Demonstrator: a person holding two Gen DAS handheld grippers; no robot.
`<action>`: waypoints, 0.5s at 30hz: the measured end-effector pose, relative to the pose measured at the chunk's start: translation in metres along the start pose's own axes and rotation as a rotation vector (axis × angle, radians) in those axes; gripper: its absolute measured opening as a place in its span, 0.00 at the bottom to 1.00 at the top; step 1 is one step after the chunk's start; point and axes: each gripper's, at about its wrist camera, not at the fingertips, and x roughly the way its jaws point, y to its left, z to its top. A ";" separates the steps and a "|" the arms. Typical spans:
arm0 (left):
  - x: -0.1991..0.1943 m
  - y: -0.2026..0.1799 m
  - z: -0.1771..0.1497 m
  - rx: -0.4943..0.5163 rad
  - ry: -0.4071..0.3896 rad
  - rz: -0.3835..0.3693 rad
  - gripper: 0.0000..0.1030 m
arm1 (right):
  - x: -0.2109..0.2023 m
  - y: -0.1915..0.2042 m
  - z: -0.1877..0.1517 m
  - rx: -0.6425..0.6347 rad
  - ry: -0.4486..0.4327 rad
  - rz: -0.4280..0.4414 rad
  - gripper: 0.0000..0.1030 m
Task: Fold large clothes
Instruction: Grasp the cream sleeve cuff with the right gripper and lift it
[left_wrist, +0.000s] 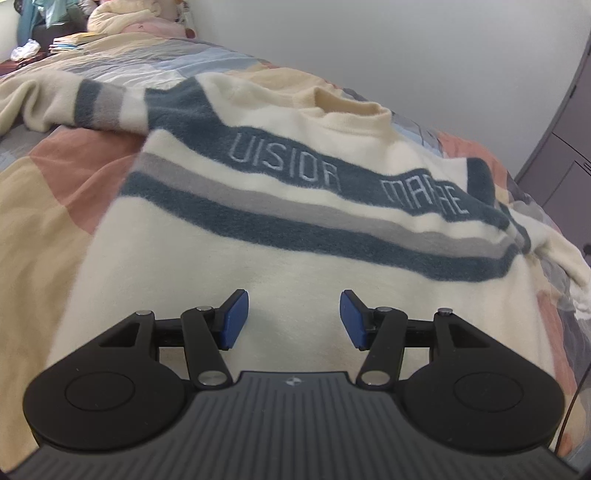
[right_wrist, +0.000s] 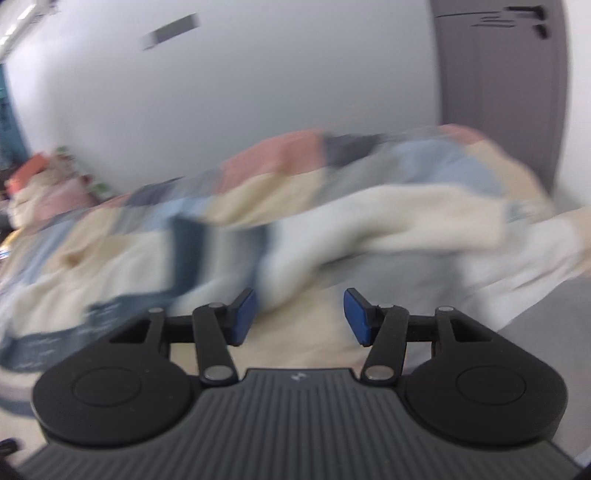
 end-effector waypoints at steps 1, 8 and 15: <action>0.000 0.000 0.000 -0.003 -0.002 0.009 0.59 | 0.008 -0.017 0.005 0.019 -0.011 -0.027 0.53; 0.004 0.006 0.003 -0.083 -0.026 -0.029 0.59 | 0.078 -0.117 0.024 0.152 -0.046 -0.115 0.53; 0.012 0.011 0.007 -0.163 -0.043 -0.016 0.59 | 0.108 -0.167 0.016 0.331 -0.069 -0.122 0.55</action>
